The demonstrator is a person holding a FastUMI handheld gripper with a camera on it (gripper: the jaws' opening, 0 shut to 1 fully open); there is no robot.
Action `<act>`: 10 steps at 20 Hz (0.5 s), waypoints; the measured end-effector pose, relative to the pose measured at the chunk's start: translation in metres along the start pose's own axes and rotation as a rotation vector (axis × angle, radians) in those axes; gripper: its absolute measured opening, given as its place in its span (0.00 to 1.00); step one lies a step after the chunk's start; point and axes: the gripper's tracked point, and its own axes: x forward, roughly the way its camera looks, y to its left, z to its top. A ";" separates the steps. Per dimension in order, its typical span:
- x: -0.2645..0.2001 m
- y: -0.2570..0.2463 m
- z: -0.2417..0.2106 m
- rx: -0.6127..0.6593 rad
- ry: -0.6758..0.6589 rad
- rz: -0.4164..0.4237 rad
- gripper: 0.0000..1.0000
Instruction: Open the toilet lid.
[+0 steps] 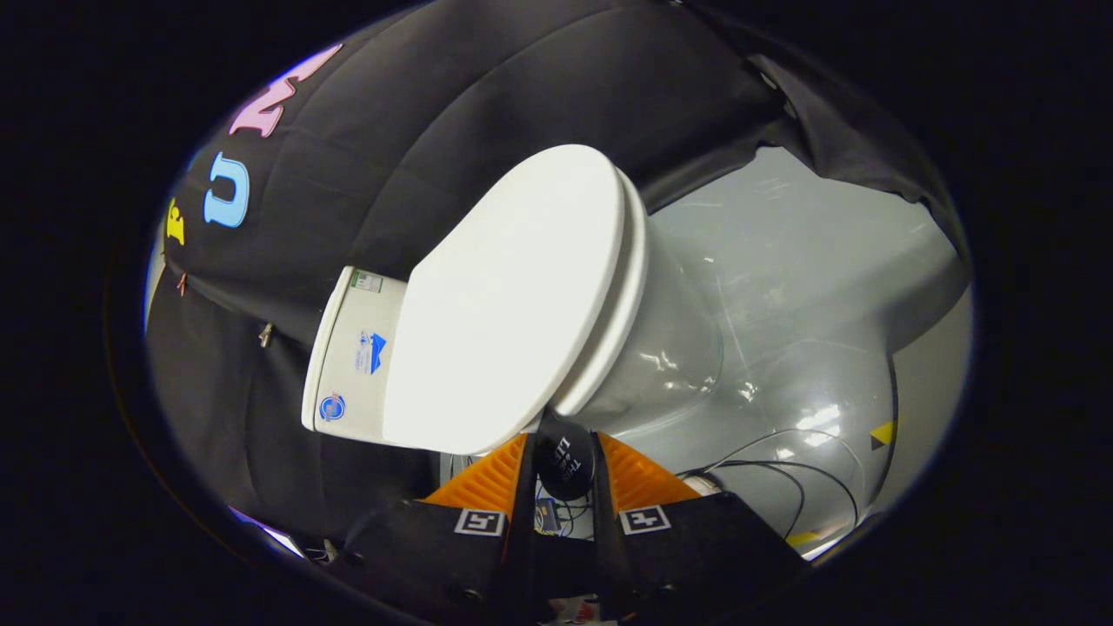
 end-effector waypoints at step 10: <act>-0.034 0.041 0.020 -0.094 -0.038 0.047 0.09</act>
